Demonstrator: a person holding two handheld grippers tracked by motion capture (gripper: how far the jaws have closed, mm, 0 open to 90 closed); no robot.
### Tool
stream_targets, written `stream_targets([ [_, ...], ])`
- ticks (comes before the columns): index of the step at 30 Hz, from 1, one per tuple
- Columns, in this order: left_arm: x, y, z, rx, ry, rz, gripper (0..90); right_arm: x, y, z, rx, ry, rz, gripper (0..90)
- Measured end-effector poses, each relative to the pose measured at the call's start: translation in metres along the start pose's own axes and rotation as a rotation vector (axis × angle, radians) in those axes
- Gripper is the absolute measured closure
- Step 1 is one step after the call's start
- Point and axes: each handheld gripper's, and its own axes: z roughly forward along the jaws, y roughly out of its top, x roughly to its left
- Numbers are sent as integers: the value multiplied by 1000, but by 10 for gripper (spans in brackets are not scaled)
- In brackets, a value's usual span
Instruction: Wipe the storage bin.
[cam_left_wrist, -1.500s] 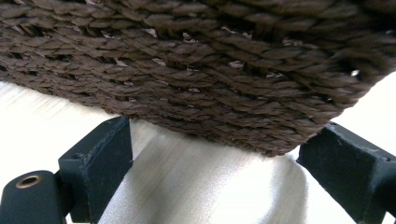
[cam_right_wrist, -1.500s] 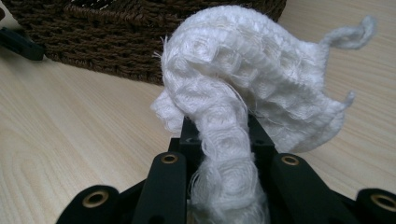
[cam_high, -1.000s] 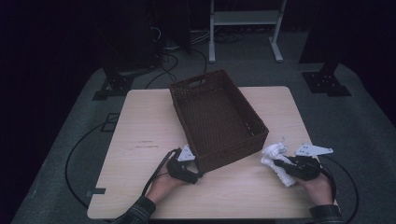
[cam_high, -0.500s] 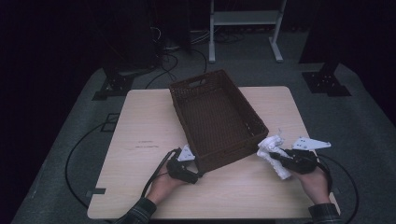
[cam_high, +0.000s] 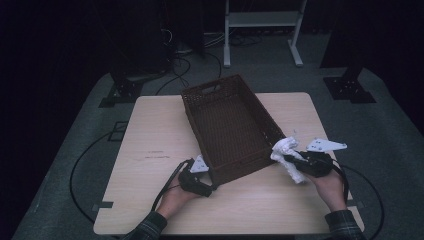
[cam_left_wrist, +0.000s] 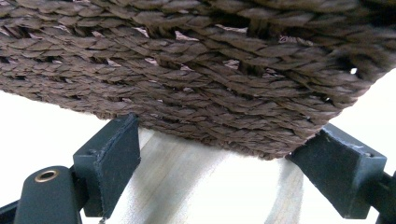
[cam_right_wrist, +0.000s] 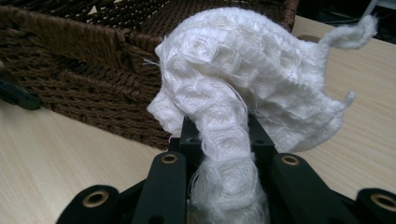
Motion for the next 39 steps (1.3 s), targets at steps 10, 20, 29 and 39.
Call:
stream_targets([
  [10,0,0,0,0,1,2,147,-6,-9,11,42,2,19,738],
  [20,0,0,0,2,0,3,147,-10,-17,18,71,-1,32,738],
  [29,0,0,0,3,0,4,147,-11,-24,28,122,-2,30,737],
  [39,0,0,0,3,0,3,147,-11,-34,40,195,5,34,738],
])
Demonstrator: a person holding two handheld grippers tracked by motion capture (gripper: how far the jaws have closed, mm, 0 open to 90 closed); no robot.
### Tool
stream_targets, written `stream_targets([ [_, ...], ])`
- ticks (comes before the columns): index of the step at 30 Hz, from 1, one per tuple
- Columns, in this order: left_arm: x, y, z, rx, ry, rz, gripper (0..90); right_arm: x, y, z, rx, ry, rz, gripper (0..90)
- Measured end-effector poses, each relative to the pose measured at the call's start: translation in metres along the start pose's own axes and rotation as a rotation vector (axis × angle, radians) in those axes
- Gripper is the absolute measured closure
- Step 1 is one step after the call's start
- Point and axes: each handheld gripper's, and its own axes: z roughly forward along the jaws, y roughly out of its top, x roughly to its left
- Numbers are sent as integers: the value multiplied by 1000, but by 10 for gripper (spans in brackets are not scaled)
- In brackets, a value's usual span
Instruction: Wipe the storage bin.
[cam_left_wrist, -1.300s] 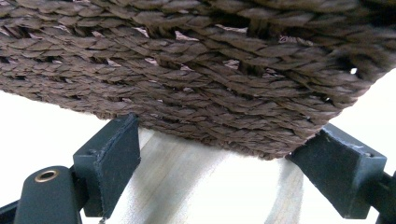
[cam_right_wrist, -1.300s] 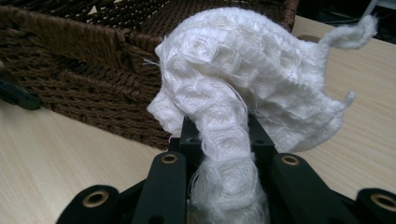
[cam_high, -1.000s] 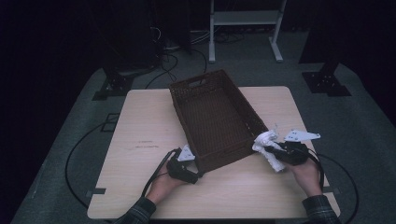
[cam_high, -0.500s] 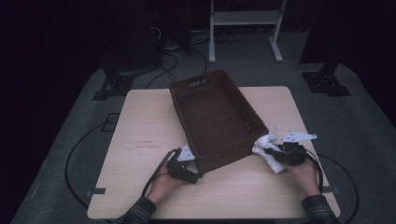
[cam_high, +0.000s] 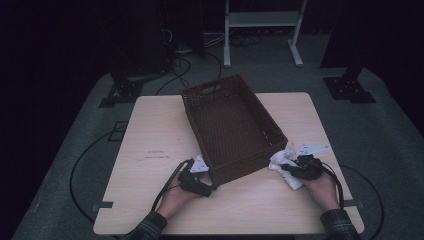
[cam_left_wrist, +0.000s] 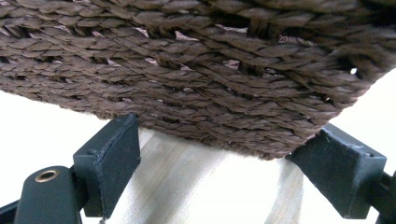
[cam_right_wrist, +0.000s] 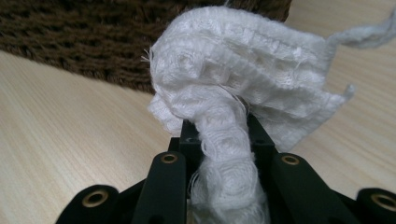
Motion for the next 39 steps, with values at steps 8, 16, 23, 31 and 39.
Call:
stream_targets([
  [8,0,0,0,0,0,0,147,1,-3,5,16,-2,0,737],
  [16,0,0,0,0,0,-1,147,3,-1,0,1,-4,-1,736],
  [23,0,0,0,1,0,1,147,6,5,-11,-50,-7,-9,735],
  [31,0,0,0,1,0,2,147,12,14,-25,-130,-10,-13,736],
  [39,0,0,0,0,2,-1,147,15,22,-42,-215,-16,-27,736],
])
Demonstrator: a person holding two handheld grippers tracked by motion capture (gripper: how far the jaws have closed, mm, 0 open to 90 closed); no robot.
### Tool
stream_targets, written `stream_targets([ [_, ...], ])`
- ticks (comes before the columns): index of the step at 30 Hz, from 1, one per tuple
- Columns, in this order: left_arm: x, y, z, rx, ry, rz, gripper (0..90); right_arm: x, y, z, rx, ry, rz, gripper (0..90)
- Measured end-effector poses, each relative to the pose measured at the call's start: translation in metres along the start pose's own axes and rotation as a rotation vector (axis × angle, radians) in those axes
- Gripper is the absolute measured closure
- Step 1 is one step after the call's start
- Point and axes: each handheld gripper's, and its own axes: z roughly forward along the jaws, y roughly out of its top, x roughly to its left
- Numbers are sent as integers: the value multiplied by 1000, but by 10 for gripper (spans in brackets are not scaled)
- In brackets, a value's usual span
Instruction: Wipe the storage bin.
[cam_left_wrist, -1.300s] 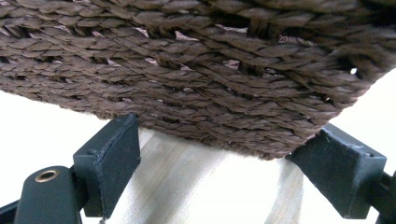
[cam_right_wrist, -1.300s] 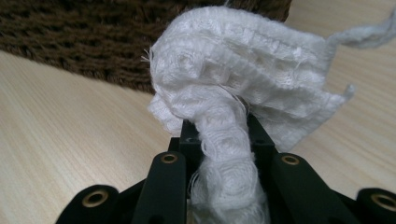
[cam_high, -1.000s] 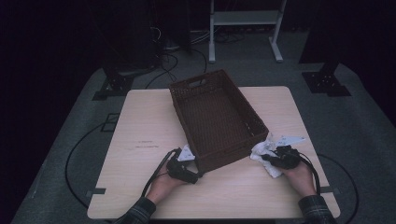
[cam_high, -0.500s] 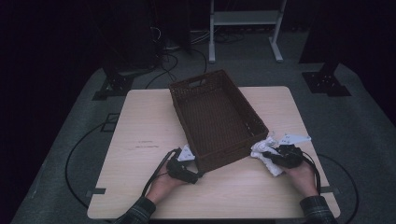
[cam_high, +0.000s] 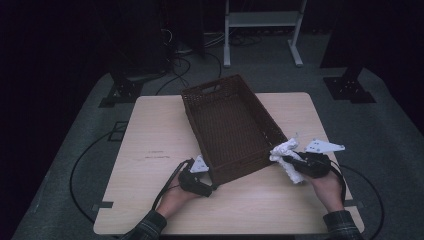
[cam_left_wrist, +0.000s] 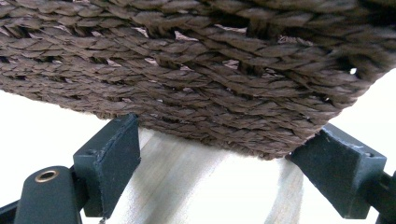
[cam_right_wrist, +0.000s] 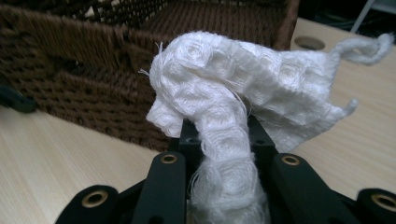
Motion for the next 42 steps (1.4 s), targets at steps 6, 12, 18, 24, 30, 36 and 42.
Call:
stream_targets([
  [6,0,0,0,1,0,1,147,3,7,-7,-56,12,-2,736],
  [12,0,0,0,1,0,1,147,5,5,2,-32,22,-9,736],
  [18,0,0,0,1,0,1,148,6,2,12,1,32,-11,736],
  [24,0,0,0,1,0,1,148,9,-3,22,52,43,-20,736],
  [30,0,0,0,1,1,1,149,11,-8,32,102,43,-38,736],
  [36,0,0,0,1,0,0,149,11,-14,40,141,53,-30,736],
  [42,0,0,0,1,0,2,149,12,-23,52,210,50,-49,736],
])
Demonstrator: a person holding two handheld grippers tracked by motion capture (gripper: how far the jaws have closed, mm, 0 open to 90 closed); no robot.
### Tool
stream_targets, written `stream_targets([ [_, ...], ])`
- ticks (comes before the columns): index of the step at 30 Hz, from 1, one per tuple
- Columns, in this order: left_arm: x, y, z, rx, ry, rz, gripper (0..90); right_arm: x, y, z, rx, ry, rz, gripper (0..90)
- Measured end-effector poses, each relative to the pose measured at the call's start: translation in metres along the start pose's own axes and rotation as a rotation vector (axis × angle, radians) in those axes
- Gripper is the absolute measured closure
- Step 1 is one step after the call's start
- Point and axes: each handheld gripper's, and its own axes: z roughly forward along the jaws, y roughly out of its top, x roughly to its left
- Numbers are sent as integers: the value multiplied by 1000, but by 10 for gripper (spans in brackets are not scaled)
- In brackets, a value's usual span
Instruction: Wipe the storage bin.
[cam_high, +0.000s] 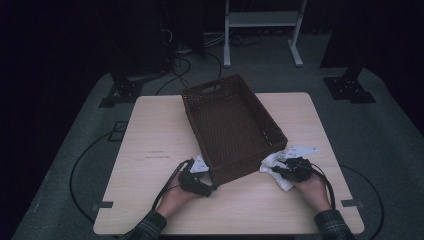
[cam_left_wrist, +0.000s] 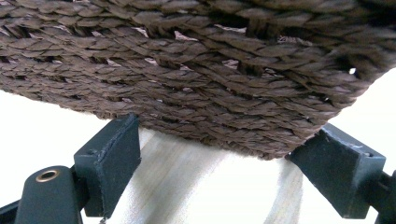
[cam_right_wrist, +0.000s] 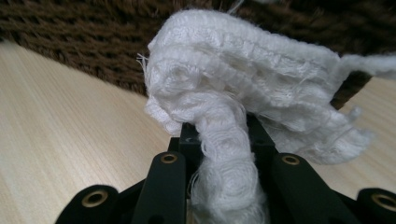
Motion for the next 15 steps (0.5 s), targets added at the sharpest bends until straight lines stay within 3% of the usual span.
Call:
stream_targets([
  [4,0,0,0,0,0,-2,149,1,-1,4,22,-3,-2,736],
  [15,0,0,0,-1,1,-2,150,3,1,-2,8,3,39,739],
])
